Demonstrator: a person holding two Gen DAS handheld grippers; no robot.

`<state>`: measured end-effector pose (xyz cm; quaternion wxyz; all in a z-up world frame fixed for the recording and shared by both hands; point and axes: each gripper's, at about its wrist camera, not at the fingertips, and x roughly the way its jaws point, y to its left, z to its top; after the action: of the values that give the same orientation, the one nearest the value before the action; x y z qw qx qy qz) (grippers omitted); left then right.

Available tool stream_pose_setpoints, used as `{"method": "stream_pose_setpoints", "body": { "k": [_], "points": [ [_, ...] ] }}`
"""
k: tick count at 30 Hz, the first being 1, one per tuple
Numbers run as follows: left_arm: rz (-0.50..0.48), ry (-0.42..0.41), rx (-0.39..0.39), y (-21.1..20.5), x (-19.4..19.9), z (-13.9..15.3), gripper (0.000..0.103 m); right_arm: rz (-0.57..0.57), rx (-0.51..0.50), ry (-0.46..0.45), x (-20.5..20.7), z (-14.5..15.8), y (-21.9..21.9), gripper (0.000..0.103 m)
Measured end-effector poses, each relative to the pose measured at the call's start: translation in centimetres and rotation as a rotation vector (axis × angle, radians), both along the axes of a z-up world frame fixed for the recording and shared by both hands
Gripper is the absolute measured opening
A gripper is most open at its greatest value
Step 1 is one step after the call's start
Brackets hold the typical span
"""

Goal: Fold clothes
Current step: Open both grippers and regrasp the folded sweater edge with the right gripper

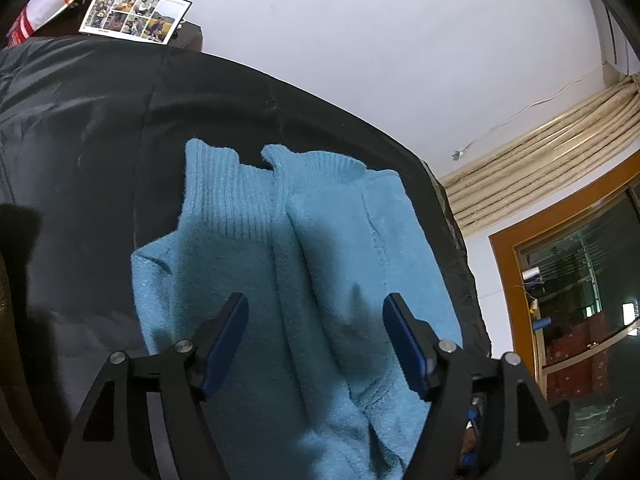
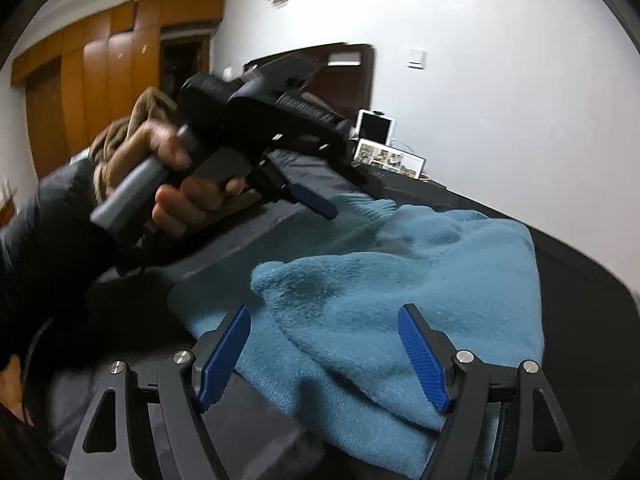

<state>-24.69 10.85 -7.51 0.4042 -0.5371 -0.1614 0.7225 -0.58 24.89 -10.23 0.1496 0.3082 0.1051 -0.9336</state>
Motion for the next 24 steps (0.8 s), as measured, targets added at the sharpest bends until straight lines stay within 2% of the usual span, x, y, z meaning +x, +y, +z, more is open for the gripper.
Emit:
{"method": "stream_pose_setpoints", "body": {
  "k": [4, 6, 7, 9, 11, 12, 13, 17, 24],
  "points": [
    [-0.009, -0.019, 0.009, 0.5, -0.4, 0.0, 0.077, 0.016, 0.129, 0.005, -1.3, -1.2, -1.9, 0.078],
    [-0.01, -0.039, 0.015, 1.0, -0.8, -0.2, 0.078, 0.003, 0.142, -0.006, -2.1, -1.7, -2.0, 0.078],
    [-0.011, -0.052, 0.021, 1.2, -1.0, -0.3, 0.078, -0.008, 0.129, -0.008, -2.3, -1.6, -1.7, 0.078],
    [-0.013, -0.074, 0.029, 1.6, -1.3, -0.7, 0.078, -0.031, 0.103, -0.012, -2.7, -1.5, -1.1, 0.071],
    [-0.009, -0.089, 0.034, 1.8, -1.6, -0.9, 0.078, -0.055, 0.077, -0.017, -3.0, -1.5, -0.6, 0.049],
    [-0.006, -0.095, 0.037, 1.9, -1.7, -1.0, 0.078, -0.066, 0.064, -0.019, -3.2, -1.4, -0.3, 0.044],
    [-0.003, -0.101, 0.039, 2.0, -1.9, -1.1, 0.079, -0.076, 0.05, -0.02, -3.3, -1.4, 0.0, 0.033],
    [0.008, -0.126, 0.049, 2.4, -2.4, -1.4, 0.08, -0.092, 0.007, 0.013, -2.6, -0.8, 0.5, 0.025],
    [0.016, -0.171, 0.06, 3.5, -3.1, -1.9, 0.08, -0.119, -0.079, 0.076, -1.5, 1.1, 1.6, 0.022]
  ]
}}
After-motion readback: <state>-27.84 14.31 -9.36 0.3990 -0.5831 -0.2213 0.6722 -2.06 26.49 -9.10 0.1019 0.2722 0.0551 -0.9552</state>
